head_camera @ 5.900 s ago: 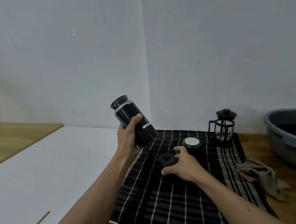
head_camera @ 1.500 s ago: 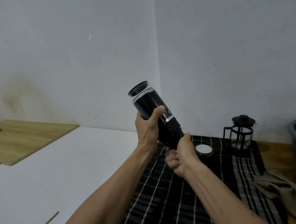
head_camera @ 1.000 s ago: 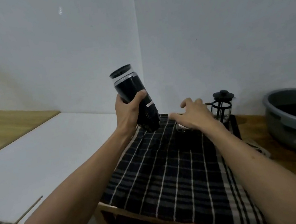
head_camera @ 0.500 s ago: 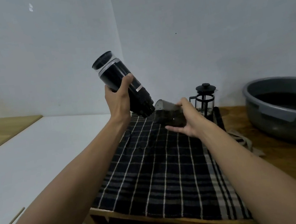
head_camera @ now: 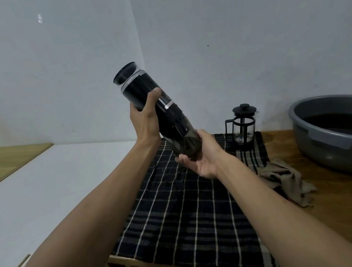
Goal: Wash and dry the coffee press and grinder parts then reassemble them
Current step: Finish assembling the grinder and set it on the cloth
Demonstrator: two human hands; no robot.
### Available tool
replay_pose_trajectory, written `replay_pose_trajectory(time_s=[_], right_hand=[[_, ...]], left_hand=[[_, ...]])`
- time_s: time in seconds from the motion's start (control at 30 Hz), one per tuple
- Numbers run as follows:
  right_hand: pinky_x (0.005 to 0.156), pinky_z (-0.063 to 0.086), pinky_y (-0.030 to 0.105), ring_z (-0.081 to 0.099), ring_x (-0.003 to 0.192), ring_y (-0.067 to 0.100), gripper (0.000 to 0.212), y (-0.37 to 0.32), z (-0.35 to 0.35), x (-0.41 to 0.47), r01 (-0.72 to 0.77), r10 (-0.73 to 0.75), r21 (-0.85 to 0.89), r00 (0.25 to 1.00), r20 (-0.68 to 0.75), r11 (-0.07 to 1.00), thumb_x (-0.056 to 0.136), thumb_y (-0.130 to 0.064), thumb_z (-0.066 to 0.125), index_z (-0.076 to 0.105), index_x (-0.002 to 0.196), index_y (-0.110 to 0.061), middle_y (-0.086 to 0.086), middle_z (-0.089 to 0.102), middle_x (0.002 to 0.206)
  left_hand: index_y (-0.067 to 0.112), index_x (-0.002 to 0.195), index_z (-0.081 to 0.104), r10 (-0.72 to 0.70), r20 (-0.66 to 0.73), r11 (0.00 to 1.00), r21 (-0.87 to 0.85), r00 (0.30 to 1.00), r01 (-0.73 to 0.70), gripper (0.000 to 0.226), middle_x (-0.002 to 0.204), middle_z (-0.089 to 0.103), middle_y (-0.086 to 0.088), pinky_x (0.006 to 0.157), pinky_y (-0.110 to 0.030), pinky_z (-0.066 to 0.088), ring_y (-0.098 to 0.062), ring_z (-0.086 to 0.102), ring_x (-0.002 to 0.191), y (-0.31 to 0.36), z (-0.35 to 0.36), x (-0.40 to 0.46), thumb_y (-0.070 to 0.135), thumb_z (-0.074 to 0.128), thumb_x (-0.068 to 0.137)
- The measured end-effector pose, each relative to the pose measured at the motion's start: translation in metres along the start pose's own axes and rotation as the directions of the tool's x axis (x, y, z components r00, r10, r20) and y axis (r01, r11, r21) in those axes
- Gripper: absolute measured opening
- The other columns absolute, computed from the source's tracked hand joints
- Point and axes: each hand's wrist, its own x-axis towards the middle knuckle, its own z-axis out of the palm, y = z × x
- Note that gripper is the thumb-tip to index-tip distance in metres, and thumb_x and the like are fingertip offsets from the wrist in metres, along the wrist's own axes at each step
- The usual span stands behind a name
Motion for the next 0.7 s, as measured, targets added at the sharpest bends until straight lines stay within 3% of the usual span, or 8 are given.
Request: replay_pose_trajectory(time_s=[0.07, 0.13, 0.2, 0.33, 0.43, 0.5, 0.6, 0.7], right_hand=[[0.036, 0.052, 0.022, 0.063, 0.048, 0.019, 0.074, 0.0, 0.0, 0.001, -0.047, 0.044, -0.104, 0.998, -0.034, 0.994, 0.098, -0.065, 0.042, 0.067, 0.116, 0.002, 0.023, 0.071, 0.082], [0.038, 0.052, 0.024, 0.064, 0.05, 0.021, 0.073, 0.002, 0.001, 0.004, -0.022, 0.019, -0.084, 0.999, -0.034, 0.996, 0.099, -0.065, 0.043, 0.066, 0.12, 0.0, 0.025, 0.07, 0.09], [0.043, 0.056, 0.028, 0.068, 0.06, 0.026, 0.068, 0.007, 0.002, 0.007, 0.02, -0.02, 0.024, 1.0, -0.003, 1.0, 0.1, -0.062, 0.044, 0.065, 0.126, -0.003, 0.025, 0.069, 0.105], [0.063, 0.062, 0.037, 0.069, 0.095, 0.032, 0.052, 0.012, 0.006, 0.008, 0.14, -0.154, 0.213, 0.986, 0.055, 0.967, 0.105, -0.048, 0.047, 0.062, 0.132, -0.006, 0.022, 0.069, 0.123], [0.084, 0.061, 0.045, 0.065, 0.12, 0.036, 0.043, 0.013, 0.008, 0.003, 0.209, -0.25, 0.314, 0.963, 0.096, 0.926, 0.103, -0.033, 0.054, 0.061, 0.133, -0.003, 0.024, 0.066, 0.13], [0.085, 0.061, 0.046, 0.062, 0.124, 0.037, 0.041, 0.015, 0.009, 0.0, 0.245, -0.294, 0.357, 0.952, 0.09, 0.902, 0.098, -0.03, 0.063, 0.061, 0.129, -0.003, 0.024, 0.063, 0.133], [0.081, 0.063, 0.039, 0.064, 0.116, 0.031, 0.041, 0.016, 0.01, -0.003, 0.313, -0.342, 0.273, 0.937, 0.066, 0.91, 0.095, -0.036, 0.069, 0.064, 0.123, -0.007, 0.022, 0.064, 0.127], [0.064, 0.062, 0.03, 0.066, 0.085, 0.022, 0.04, 0.004, 0.013, -0.011, 0.322, -0.327, 0.071, 0.942, 0.08, 0.944, 0.094, -0.047, 0.067, 0.069, 0.108, -0.009, 0.015, 0.067, 0.101]], left_hand=[[0.006, 0.109, 0.064, -0.018, 0.051, 1.0, -0.025, 0.999, 0.019, 0.049, 0.093, 0.073, -0.013, 0.082, -0.046, 0.06, -0.029, 0.07, 0.083, -0.001, -0.003, 0.0, 0.038, 0.078, 0.075], [0.005, 0.11, 0.064, -0.018, 0.051, 1.0, 0.011, 0.999, 0.017, 0.05, 0.094, 0.073, -0.016, 0.08, -0.045, 0.061, -0.03, 0.071, 0.083, -0.001, -0.005, 0.0, 0.038, 0.078, 0.076], [0.008, 0.114, 0.065, 0.004, 0.026, 0.998, 0.057, 1.0, -0.005, 0.054, 0.105, 0.074, -0.018, 0.085, -0.048, 0.062, -0.034, 0.073, 0.093, -0.002, -0.005, 0.0, 0.04, 0.081, 0.075], [0.019, 0.114, 0.063, 0.005, -0.075, 0.994, 0.113, 0.997, 0.004, 0.05, 0.105, 0.073, -0.001, 0.086, -0.04, 0.061, -0.018, 0.073, 0.093, -0.003, 0.0, -0.002, 0.042, 0.083, 0.074], [0.023, 0.111, 0.059, -0.057, -0.17, 0.997, 0.05, 0.984, 0.066, 0.053, 0.104, 0.071, 0.003, 0.087, -0.039, 0.06, -0.015, 0.072, 0.094, -0.001, 0.005, -0.002, 0.045, 0.083, 0.069], [0.023, 0.11, 0.057, -0.105, -0.214, 0.995, -0.018, 0.971, 0.103, 0.054, 0.104, 0.071, 0.002, 0.083, -0.037, 0.06, -0.016, 0.072, 0.093, 0.001, 0.007, -0.001, 0.045, 0.083, 0.069], [0.019, 0.115, 0.058, -0.137, -0.219, 0.988, -0.1, 0.966, 0.118, 0.057, 0.107, 0.072, -0.002, 0.081, -0.038, 0.061, -0.02, 0.073, 0.094, -0.002, 0.004, 0.0, 0.043, 0.084, 0.07], [0.009, 0.121, 0.061, -0.162, -0.168, 0.973, -0.193, 0.972, 0.128, 0.066, 0.099, 0.073, -0.007, 0.081, -0.041, 0.062, -0.024, 0.073, 0.086, -0.006, -0.003, 0.002, 0.041, 0.084, 0.069]])
